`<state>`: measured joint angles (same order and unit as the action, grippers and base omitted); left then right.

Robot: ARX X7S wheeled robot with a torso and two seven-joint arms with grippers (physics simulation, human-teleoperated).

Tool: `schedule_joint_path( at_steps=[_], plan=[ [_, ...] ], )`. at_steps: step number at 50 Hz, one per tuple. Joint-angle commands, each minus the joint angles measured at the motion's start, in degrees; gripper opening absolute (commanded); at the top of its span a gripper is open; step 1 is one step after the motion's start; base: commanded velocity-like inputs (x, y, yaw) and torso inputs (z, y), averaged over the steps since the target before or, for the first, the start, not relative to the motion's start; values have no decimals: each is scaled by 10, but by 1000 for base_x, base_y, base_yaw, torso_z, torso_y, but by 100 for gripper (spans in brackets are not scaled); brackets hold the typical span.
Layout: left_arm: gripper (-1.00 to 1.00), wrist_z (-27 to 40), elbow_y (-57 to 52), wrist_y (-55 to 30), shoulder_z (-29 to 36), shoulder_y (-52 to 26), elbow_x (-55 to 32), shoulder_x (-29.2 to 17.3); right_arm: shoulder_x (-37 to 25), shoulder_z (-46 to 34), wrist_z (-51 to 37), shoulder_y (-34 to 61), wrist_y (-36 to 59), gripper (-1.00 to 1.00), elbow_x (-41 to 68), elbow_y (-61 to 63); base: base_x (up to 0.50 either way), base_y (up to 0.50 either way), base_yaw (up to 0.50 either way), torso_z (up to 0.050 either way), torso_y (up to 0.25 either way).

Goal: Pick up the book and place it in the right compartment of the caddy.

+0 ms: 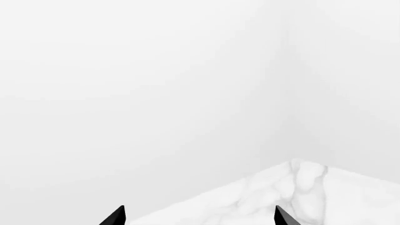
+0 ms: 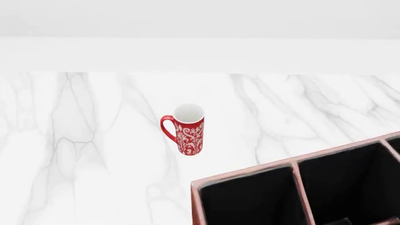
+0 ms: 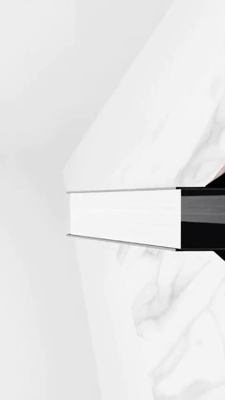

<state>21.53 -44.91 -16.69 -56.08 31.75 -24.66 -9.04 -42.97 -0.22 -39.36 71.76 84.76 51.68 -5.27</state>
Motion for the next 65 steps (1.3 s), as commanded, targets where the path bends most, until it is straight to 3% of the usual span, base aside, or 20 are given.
schedule_joint_path(
  at_steps=[1,17,37,60,65],
  plan=[
    [100,1,-1,1,5,0,5,-1,-5,3,-8,1,-8,-100,-10,2,0,0,0,0,0],
    [100,0,-2,2,2,-2,-6,-3,-9,5,-16,-6,-15,-100,4,-6,0,0,0,0,1],
    [100,-4,5,15,0,0,-9,3,2,55,-118,15,44,-100,62,-48,0,0,0,1,2],
    [100,0,8,14,10,-5,-4,-2,-15,46,-282,13,44,-100,296,-109,0,0,0,0,1],
    [100,0,9,14,12,-6,-4,-3,-20,27,-285,14,33,-100,310,-108,0,0,0,0,2]
  ],
)
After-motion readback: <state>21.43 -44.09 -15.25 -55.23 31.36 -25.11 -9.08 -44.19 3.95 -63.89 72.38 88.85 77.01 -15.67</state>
